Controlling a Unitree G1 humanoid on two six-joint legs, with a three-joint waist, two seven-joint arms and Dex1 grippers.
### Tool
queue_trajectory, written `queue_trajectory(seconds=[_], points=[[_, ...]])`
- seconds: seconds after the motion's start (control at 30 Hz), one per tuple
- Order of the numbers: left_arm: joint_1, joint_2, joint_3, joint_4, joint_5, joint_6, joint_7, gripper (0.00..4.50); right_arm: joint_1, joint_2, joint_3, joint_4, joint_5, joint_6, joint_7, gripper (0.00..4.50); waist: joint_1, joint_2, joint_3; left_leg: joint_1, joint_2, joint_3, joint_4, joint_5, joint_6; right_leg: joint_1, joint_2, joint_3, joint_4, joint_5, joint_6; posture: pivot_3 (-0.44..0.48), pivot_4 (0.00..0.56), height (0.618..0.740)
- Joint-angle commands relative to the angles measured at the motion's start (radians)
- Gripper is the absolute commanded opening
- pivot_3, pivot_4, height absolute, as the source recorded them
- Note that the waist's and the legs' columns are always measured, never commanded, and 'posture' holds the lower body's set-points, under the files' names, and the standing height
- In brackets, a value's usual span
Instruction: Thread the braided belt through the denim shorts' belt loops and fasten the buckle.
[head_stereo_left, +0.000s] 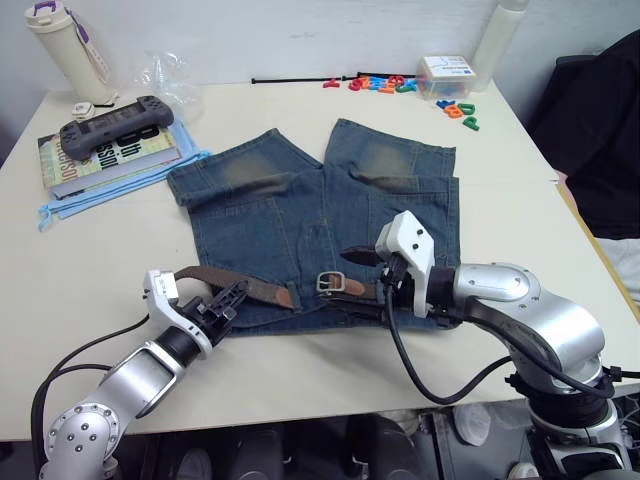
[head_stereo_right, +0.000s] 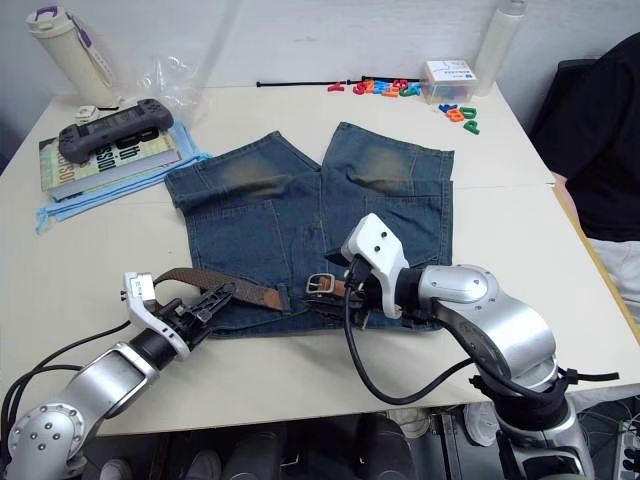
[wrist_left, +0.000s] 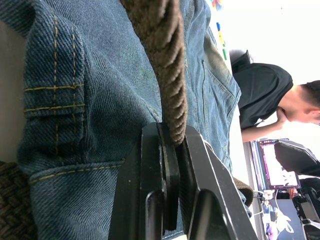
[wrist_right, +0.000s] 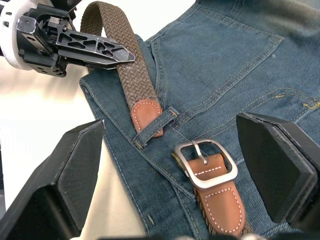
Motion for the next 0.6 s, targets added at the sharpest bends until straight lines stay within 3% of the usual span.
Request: queue_trajectory(seconds=[0.03,0.47,0.6], points=[[0.003,-0.011,-0.01,-0.021,0.008,0.004,-0.008,0.0,-0.001,-0.007,-0.01,-0.05,0.031,-0.001,-0.019,4.47,0.0,0.0,0.0,0.0,0.0,0.0,0.0,0.0,0.0,0.0,0.0,0.0,0.0,0.0,0.0,0.0,0.15,0.716],[-0.067,-0.069,-0.094,0.096,0.08,0.068,-0.117,0.0,0.028,-0.044,0.006,-0.062,0.056,0.005,-0.073,4.47,0.006,0.0,0.0,0.0,0.0,0.0,0.001,0.001,0.001,0.0,0.0,0.0,0.001,0.0,0.0,0.0,0.15,0.716],[-0.126,-0.054,-0.139,0.134,0.181,0.116,-0.199,0.0,0.038,-0.085,0.06,-0.053,0.002,-0.04,-0.074,4.47,0.008,0.0,0.0,0.0,-0.001,0.0,0.001,0.001,0.001,0.0,0.0,0.0,0.001,0.0,0.0,0.0,0.15,0.716]])
